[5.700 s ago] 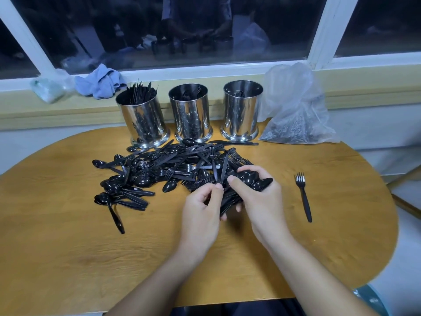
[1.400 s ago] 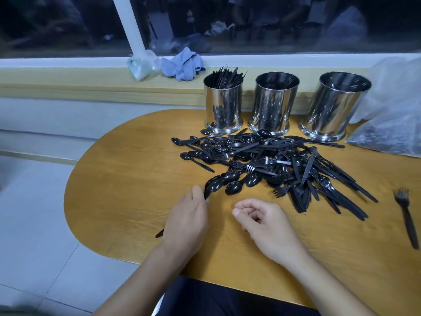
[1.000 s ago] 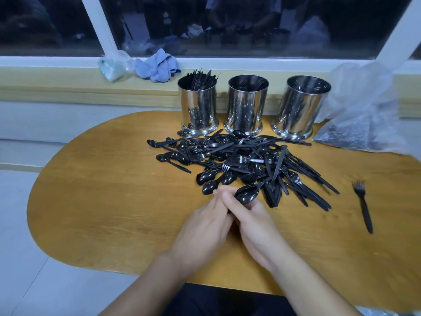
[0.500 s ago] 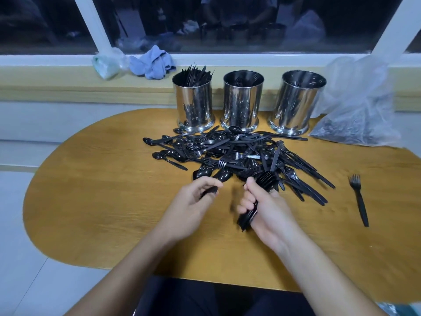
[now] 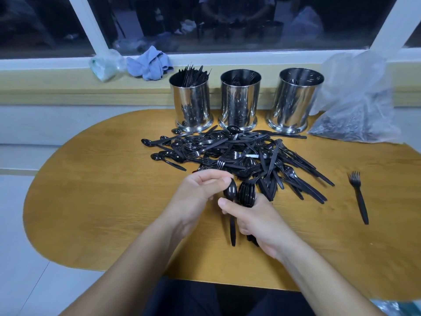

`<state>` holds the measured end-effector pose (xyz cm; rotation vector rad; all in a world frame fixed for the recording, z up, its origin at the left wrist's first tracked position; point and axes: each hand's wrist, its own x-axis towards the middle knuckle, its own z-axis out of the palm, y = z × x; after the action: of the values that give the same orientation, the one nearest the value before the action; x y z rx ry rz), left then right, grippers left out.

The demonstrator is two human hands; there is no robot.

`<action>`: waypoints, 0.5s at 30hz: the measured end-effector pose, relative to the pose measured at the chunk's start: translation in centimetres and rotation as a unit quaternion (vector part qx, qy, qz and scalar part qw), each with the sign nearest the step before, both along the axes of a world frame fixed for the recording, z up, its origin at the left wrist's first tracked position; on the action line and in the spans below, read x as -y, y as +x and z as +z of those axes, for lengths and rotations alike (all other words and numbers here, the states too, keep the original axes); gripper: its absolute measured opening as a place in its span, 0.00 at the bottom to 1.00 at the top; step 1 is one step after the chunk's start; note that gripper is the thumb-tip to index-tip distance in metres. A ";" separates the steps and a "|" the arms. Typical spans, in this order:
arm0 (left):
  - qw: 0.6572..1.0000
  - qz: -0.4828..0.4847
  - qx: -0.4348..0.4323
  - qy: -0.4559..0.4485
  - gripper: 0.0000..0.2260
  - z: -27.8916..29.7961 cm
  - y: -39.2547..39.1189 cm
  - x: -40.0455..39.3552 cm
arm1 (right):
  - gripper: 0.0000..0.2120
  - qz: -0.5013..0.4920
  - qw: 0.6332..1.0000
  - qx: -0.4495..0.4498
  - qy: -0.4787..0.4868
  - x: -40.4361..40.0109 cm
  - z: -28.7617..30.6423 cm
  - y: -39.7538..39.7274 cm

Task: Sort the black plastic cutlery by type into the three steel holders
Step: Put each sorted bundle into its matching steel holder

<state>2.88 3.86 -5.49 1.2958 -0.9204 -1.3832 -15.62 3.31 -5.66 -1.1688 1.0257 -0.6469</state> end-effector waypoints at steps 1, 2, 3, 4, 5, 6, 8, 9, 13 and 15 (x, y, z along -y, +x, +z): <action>1.000 -0.013 0.000 -0.001 0.08 0.0 -0.1 -0.1 | 0.13 0.004 1.000 -0.006 -0.009 0.0 0.1 -0.1; 1.000 -0.019 0.008 -0.006 0.08 -0.2 -0.1 -0.1 | 0.15 0.013 1.000 -0.002 -0.013 0.1 0.0 -0.2; 0.999 -0.016 0.026 -0.013 0.07 -0.4 -0.1 -0.1 | 0.18 0.028 0.999 0.010 -0.010 0.2 -0.2 -0.4; 0.998 0.000 0.058 -0.026 0.07 -0.6 0.0 -0.1 | 0.19 0.042 0.999 0.024 -0.001 0.3 -0.3 -0.6; 0.993 0.026 0.101 -0.048 0.07 -0.9 0.3 0.0 | 0.20 0.048 0.998 0.028 0.007 0.3 -0.5 -0.8; 0.983 0.059 0.158 -0.073 0.06 -1.5 0.8 0.2 | 0.21 0.042 0.999 0.025 0.017 0.4 -0.5 -1.0; 0.945 0.109 0.291 -0.100 0.06 -3.0 2.0 0.8 | 0.21 0.001 0.998 0.040 0.052 0.6 -0.6 -1.4; 0.919 0.123 0.360 -0.106 0.06 -3.6 2.6 1.1 | 0.20 -0.022 0.996 0.057 0.069 0.7 -0.8 -1.6; 0.835 0.120 0.525 -0.113 0.16 -4.7 4.0 2.7 | 0.22 -0.044 0.995 0.072 0.048 1.2 -1.6 -2.1; 0.829 0.090 0.542 -0.105 0.24 -4.9 4.1 3.4 | 0.21 -0.037 0.994 0.097 0.037 1.3 -1.9 -2.3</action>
<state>6.98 0.50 -10.35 1.9387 -1.5693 -0.2600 -17.90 2.01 -7.60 -0.9857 0.9229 -0.7604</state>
